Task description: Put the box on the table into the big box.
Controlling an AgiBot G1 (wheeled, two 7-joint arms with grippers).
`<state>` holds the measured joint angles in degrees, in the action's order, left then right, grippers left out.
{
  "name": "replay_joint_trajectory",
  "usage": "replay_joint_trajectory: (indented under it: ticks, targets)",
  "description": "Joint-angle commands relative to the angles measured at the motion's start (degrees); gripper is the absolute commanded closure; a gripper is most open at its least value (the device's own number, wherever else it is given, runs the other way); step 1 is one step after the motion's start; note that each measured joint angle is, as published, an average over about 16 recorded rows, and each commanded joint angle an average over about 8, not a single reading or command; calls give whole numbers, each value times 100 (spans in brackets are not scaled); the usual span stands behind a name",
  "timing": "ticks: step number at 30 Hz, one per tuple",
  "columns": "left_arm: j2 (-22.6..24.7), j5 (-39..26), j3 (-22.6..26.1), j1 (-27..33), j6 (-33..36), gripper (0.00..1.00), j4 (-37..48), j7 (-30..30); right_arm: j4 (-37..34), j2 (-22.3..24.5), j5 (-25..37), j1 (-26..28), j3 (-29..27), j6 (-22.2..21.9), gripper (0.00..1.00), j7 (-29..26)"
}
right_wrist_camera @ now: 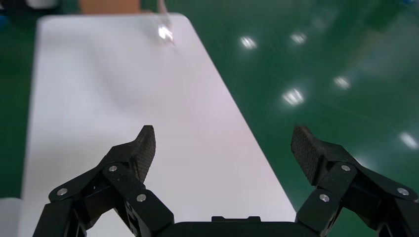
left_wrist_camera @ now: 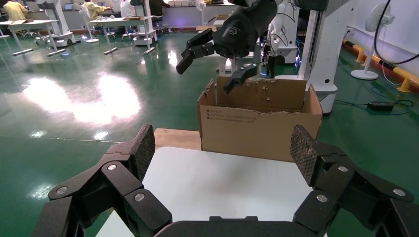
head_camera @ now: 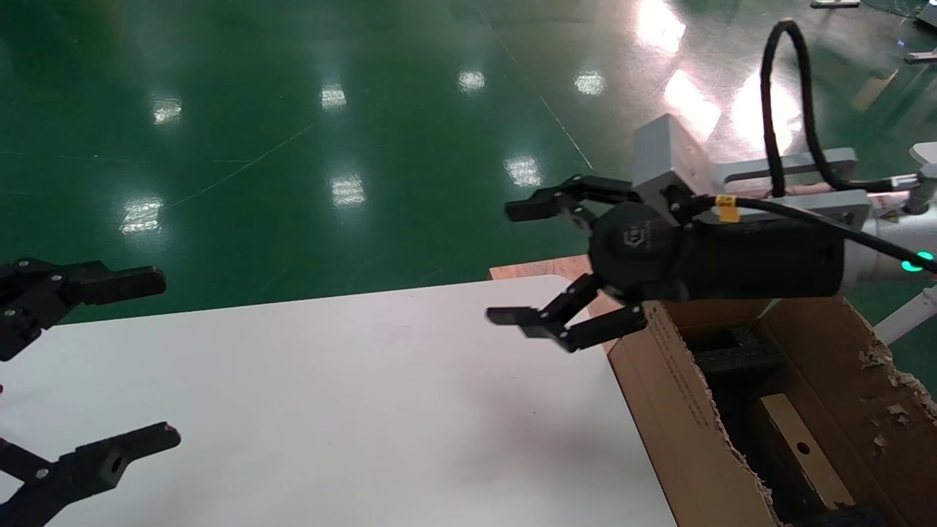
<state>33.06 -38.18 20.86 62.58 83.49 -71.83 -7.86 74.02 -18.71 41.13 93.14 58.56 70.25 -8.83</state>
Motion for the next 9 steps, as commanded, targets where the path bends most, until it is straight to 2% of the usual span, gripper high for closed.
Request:
replay_joint_trajectory:
  ticks: [1, 6, 9]
  targets:
    - [0, 0, 0, 0, 0, 0, 0, 0, -4, -163, 7, -315, -425, 154, 0, -19]
    - [0, 0, 0, 0, 0, 0, 0, 0, -15, -567, 25, -1099, -1480, 537, 0, -67]
    - [0, 0, 0, 0, 0, 0, 0, 0, -19, -688, 31, -1333, -1796, 652, 0, -81]
